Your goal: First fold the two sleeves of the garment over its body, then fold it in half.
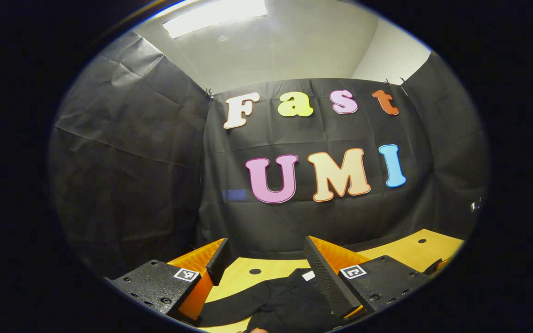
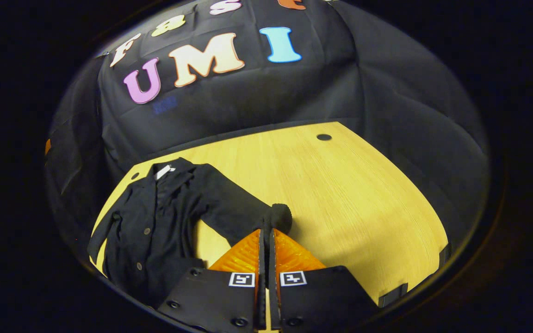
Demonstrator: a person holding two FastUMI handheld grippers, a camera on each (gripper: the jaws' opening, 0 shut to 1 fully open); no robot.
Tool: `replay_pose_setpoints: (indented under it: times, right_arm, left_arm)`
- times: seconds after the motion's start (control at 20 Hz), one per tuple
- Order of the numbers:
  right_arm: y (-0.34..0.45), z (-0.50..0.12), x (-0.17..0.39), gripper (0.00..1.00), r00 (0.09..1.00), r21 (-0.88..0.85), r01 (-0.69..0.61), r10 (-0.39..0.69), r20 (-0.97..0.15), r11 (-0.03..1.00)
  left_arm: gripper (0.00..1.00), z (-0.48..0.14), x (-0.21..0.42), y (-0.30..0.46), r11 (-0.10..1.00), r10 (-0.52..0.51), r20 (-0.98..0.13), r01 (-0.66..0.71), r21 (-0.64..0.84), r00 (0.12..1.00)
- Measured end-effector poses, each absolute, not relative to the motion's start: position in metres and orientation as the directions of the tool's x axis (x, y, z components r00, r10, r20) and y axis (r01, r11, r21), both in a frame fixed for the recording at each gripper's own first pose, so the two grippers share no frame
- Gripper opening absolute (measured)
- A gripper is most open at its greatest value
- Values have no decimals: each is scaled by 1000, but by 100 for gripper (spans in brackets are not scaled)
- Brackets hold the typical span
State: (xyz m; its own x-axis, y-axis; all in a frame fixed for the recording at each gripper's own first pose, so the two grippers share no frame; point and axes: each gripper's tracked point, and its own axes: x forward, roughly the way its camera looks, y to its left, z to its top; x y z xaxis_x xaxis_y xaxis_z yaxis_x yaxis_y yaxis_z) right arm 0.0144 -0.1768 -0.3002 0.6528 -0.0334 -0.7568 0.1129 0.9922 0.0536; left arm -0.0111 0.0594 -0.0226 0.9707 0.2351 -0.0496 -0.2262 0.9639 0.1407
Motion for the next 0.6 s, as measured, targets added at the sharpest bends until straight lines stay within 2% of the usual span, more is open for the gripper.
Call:
replay_pose_setpoints:
  times: [0.05, 0.1, 0.2, 0.25, 0.3, 0.35, 0.6]
  right_arm:
    - [-166, -295, 23, 6, 665, 54, 91, -21, -746, 994]
    - [-155, -289, 32, 6, 675, 53, 69, -7, -738, 996]
    - [-130, -279, 44, 6, 691, 58, 27, 23, -722, 998]
    - [-116, -275, 50, 6, 698, 61, 5, 40, -715, 998]
    - [-103, -271, 56, 5, 704, 64, -15, 56, -708, 998]
    - [-90, -270, 61, 5, 707, 66, -35, 71, -704, 997]
    - [-22, -262, 83, 5, 713, 90, -123, 151, -685, 988]
  left_arm:
    - [99, -22, -12, 67, 962, 244, -49, -235, 141, 969]
    - [94, -22, -13, 75, 959, 253, -49, -245, 141, 966]
    - [95, -23, -19, 93, 953, 276, -47, -268, 140, 960]
    - [99, -22, -23, 102, 950, 289, -47, -280, 141, 956]
    - [94, -22, -27, 113, 946, 301, -47, -292, 141, 952]
    - [99, -22, -30, 122, 941, 315, -47, -306, 142, 948]
    - [99, -26, -45, 168, 919, 376, -55, -365, 147, 925]
